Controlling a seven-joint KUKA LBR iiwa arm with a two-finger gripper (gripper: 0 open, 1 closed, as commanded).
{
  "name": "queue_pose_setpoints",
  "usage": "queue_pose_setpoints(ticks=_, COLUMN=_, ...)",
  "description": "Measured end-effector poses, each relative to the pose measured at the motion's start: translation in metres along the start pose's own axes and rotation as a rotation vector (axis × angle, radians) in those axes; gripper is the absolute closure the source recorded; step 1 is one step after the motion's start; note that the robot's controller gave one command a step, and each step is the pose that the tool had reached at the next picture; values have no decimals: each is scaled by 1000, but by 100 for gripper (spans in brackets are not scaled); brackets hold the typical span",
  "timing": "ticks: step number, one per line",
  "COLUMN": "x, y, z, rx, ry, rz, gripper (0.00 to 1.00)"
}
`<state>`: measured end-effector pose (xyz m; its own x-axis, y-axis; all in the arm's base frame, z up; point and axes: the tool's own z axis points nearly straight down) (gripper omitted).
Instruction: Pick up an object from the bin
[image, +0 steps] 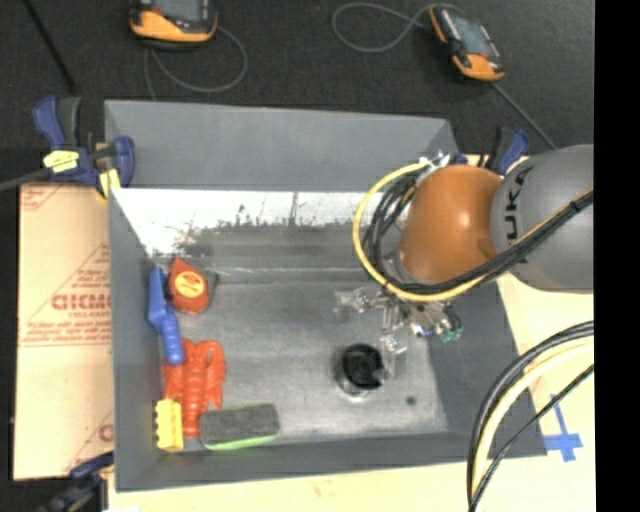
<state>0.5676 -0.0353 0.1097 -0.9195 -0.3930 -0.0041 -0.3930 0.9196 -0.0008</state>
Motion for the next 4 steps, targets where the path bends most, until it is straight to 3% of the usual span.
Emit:
queue_pose_setpoints(ticks=1, x=6, y=13, z=25, rx=0, ry=2, rz=-290, gripper=0)
queue_pose_setpoints(ticks=2, x=14, y=7, z=32, rx=4, ry=5, rz=-167, gripper=100)
queue_pose_setpoints(ticks=4, x=14, y=7, z=31, rx=4, ry=3, rz=-167, gripper=100)
